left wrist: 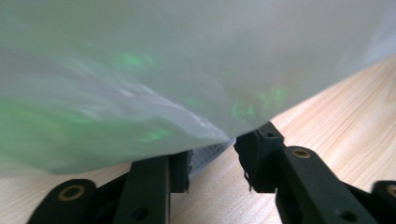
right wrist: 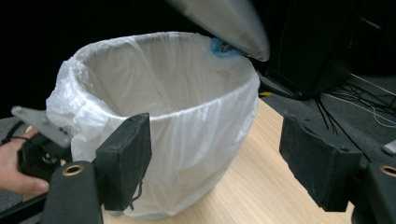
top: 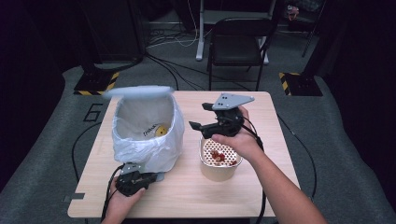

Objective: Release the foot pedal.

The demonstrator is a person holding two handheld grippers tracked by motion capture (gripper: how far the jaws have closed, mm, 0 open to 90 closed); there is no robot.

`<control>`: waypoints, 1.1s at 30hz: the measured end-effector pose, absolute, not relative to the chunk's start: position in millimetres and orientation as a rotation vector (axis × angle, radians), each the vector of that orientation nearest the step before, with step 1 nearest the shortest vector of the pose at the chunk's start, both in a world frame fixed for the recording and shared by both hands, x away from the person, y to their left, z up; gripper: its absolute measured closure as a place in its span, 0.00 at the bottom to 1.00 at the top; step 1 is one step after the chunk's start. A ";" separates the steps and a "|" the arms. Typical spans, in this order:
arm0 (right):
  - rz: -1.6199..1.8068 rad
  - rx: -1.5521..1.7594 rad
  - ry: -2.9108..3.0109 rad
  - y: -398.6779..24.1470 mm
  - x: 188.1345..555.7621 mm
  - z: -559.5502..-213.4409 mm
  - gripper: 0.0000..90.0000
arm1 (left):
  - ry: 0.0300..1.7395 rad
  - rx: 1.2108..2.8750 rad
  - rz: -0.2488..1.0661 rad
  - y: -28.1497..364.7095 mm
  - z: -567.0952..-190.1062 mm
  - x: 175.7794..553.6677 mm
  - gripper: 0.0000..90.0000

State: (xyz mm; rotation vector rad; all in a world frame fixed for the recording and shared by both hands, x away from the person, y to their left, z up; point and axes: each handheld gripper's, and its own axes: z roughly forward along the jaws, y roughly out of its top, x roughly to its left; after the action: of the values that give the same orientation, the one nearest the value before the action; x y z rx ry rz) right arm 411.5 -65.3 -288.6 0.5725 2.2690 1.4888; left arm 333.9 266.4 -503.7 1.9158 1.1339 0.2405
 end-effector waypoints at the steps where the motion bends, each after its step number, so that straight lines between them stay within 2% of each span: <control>1: 1.488 0.580 2.263 -69.6 409.7 -289.7 0.27 | 1.141 1.890 0.238 268.1 -501.8 332.5 0.71; 8: 1.460 0.614 2.229 -98.0 400.8 -299.2 0.27 | 1.189 1.859 0.234 279.8 -491.6 328.6 0.63; 11: 1.462 0.644 2.208 -110.8 399.5 -304.1 0.27 | 1.205 1.845 0.214 287.0 -486.3 327.2 0.62; 13: 1.456 0.668 2.193 -119.6 397.2 -308.0 0.27 | 1.097 1.904 0.259 295.6 -485.2 332.2 0.62; 17: 1.452 0.699 2.174 -131.5 393.6 -314.4 0.27 | 1.207 1.829 0.221 299.7 -478.7 323.5 0.60; 18: 1.455 0.711 2.171 -135.4 392.7 -317.0 0.27 | 1.156 1.855 0.212 303.5 -478.1 325.0 0.60; 19: 1.454 0.724 2.168 -137.4 391.7 -318.8 0.27 | 1.124 1.898 0.278 310.9 -474.9 325.0 0.61; 25: 1.410 0.776 2.162 -152.6 386.1 -334.6 0.29 | 1.178 1.857 0.294 331.2 -472.7 320.8 0.62; 33: 1.379 0.885 2.104 -180.6 378.9 -356.3 0.32 | 1.243 1.796 0.378 358.5 -468.8 321.0 0.61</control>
State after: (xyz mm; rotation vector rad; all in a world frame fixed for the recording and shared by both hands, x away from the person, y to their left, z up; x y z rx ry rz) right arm 378.9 -180.6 -356.3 0.8852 2.1042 1.3793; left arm 321.0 358.5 -468.8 1.7960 1.2426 0.3783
